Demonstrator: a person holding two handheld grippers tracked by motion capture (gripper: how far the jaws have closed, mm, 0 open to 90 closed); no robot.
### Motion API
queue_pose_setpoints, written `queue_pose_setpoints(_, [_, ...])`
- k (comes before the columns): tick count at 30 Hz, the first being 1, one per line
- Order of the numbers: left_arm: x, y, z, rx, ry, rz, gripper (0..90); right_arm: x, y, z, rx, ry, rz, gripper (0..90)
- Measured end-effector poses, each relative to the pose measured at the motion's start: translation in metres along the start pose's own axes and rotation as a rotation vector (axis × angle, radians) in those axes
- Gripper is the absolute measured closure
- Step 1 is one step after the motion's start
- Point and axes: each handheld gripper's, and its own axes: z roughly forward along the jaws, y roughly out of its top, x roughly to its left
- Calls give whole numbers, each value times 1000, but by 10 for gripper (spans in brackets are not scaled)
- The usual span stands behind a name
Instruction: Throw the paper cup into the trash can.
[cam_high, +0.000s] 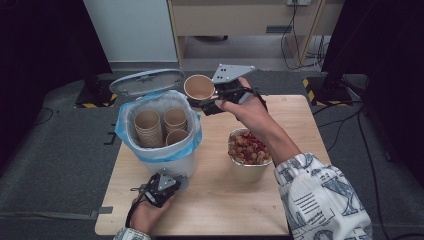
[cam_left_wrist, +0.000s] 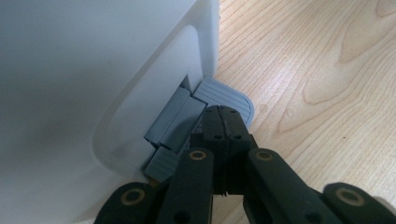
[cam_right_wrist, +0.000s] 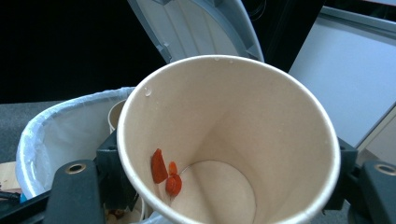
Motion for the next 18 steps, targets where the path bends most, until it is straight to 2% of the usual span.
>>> queue_pose_setpoints(18, [0,0,0,0,0,1,897,11,4,15,-9,36,2,270])
